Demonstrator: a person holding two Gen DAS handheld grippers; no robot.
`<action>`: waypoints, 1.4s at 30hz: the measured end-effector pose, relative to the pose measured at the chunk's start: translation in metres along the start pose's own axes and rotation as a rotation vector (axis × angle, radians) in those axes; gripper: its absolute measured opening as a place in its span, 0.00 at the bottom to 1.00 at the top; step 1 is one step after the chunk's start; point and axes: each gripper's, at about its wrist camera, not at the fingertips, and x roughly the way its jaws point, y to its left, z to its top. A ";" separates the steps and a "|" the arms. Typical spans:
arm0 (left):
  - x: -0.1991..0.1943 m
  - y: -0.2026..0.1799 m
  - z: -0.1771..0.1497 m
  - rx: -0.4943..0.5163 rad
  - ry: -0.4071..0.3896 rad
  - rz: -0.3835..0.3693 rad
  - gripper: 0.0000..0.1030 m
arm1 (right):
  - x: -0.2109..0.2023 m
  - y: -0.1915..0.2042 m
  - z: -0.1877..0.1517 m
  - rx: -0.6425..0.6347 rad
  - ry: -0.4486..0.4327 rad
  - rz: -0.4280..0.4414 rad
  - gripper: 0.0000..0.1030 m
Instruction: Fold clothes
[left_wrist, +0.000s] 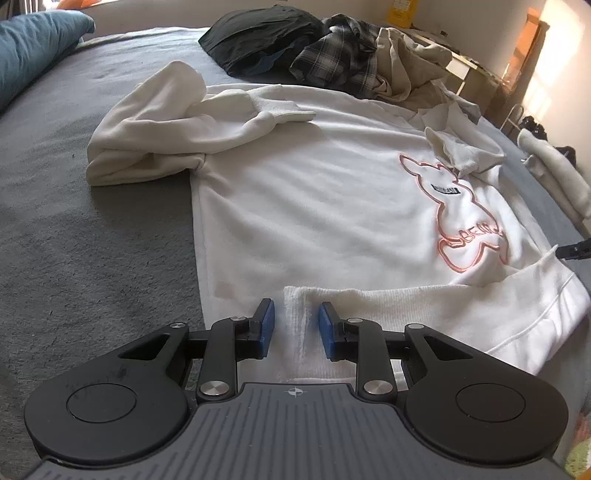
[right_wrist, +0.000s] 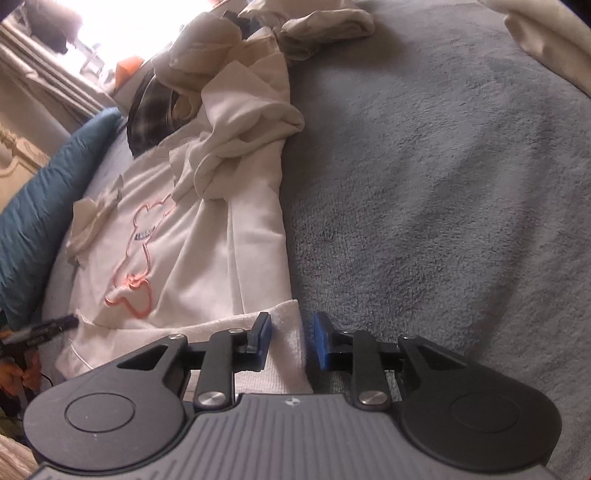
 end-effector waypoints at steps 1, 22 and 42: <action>0.000 -0.004 -0.001 0.021 -0.007 0.011 0.25 | 0.002 0.000 -0.001 0.004 0.003 0.006 0.26; -0.083 -0.044 -0.011 0.213 -0.193 0.035 0.04 | -0.073 0.027 -0.028 -0.103 -0.202 0.146 0.05; -0.104 -0.051 -0.044 0.226 -0.208 0.032 0.04 | -0.038 0.044 -0.026 -0.220 -0.167 -0.020 0.32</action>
